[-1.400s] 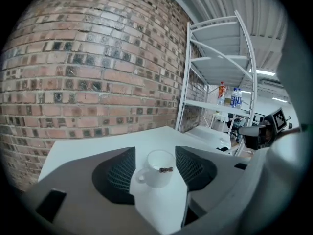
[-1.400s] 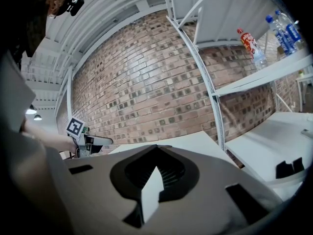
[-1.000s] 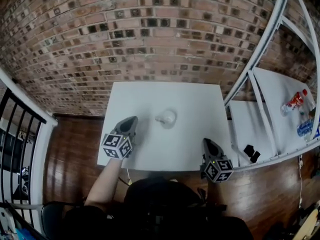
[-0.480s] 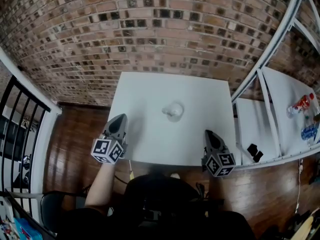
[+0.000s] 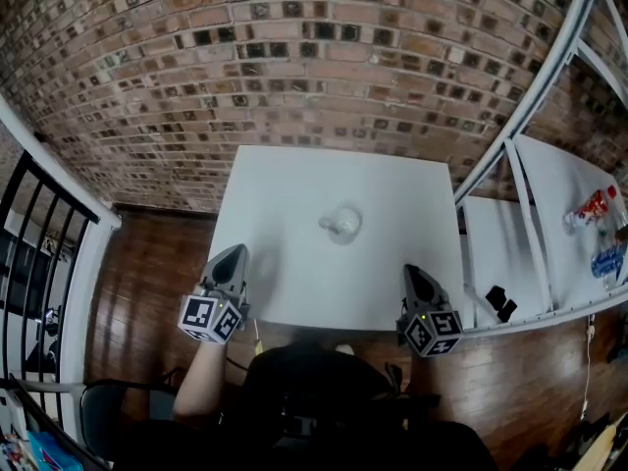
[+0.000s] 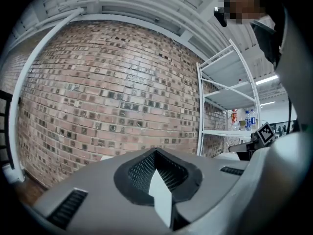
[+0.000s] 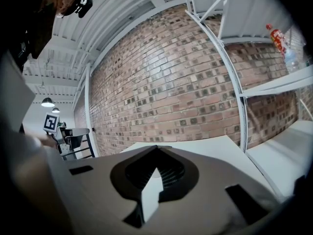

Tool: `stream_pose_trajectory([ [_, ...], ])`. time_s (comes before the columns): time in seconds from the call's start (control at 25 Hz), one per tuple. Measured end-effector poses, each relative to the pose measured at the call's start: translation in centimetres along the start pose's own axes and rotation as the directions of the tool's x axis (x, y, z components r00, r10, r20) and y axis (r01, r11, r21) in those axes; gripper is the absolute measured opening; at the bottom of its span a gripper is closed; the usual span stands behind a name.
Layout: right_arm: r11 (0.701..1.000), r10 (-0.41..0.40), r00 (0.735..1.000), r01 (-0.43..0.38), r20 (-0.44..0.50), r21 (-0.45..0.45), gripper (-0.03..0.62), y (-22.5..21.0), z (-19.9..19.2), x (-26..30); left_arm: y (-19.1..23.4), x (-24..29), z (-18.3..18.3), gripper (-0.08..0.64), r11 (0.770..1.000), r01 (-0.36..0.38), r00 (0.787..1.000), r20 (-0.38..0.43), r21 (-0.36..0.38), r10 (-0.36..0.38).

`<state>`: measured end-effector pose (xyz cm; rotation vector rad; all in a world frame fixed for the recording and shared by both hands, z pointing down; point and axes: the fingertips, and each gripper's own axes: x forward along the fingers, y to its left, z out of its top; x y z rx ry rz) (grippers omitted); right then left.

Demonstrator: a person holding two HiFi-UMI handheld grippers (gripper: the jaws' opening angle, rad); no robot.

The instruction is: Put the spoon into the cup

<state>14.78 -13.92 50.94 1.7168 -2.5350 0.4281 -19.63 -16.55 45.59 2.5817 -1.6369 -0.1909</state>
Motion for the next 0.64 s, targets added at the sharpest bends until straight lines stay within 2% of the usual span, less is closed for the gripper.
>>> stream_pose_trajectory([
  [0.2,1.0,0.001,1.0,-0.001,0.013,0.004,0.002,-0.3,0.3,0.0,-0.2,0.4,-0.6,0.005,1.0,0.011,1.0,-0.024,0.006,-0.011],
  [0.64,1.0,-0.007,0.999,0.007,0.043,0.001,0.002,-1.0,1.6,0.4,-0.3,1.6,-0.6,0.003,1.0,0.021,1.0,-0.014,-0.009,-0.021],
])
